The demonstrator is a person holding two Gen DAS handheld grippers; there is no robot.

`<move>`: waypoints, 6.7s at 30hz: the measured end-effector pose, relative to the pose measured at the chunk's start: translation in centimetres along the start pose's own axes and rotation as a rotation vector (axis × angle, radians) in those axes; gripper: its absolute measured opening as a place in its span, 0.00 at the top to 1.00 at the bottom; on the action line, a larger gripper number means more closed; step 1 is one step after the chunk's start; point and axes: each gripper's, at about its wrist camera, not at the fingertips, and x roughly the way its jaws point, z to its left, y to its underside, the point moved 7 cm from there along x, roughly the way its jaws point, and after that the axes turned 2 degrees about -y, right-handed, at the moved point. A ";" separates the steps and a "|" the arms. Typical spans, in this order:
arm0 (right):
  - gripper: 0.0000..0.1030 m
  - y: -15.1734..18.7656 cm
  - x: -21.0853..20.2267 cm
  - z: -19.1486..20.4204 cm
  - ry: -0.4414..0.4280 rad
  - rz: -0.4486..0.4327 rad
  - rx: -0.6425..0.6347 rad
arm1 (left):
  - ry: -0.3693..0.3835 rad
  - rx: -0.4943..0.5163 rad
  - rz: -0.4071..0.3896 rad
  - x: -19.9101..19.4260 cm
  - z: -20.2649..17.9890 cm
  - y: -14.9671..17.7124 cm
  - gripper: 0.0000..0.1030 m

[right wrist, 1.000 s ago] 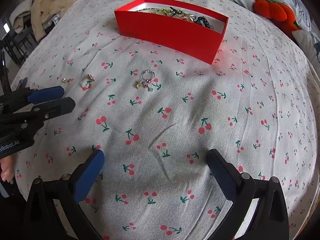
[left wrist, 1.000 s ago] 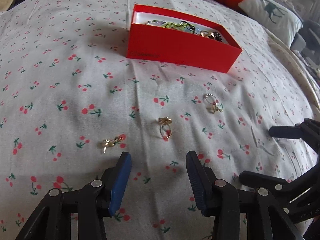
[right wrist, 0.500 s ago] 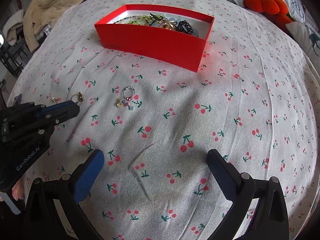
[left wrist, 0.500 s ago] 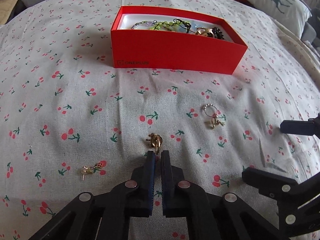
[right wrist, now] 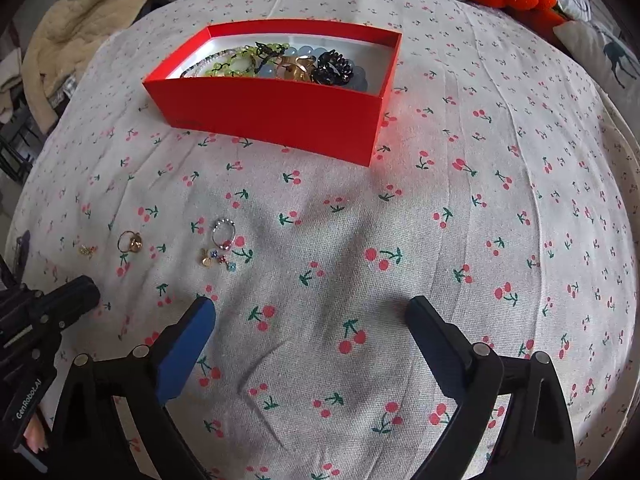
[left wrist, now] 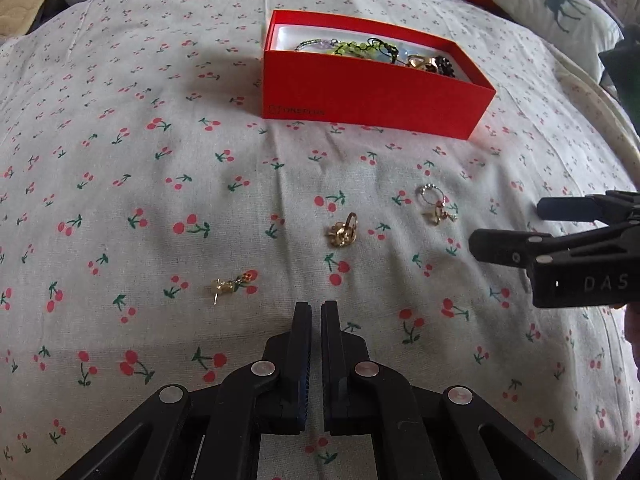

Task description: Organize jewelry

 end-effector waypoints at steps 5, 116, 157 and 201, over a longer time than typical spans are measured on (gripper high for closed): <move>0.15 -1.4 0.5 1.3 -0.022 0.018 0.036 | 0.003 -0.007 0.009 -0.1 0.4 0.4 1.00; 0.85 -12.0 -1.8 -3.4 -0.079 -0.216 0.149 | -0.069 -0.006 -0.152 5.8 -0.9 -17.4 0.73; 0.45 -7.8 -3.5 -1.9 -0.156 -0.070 0.159 | 0.120 -0.132 0.323 3.4 -0.4 -5.5 0.52; 0.45 -4.9 -3.8 -3.4 -0.124 -0.013 0.191 | 0.096 -0.200 0.000 2.9 -1.2 -15.8 0.92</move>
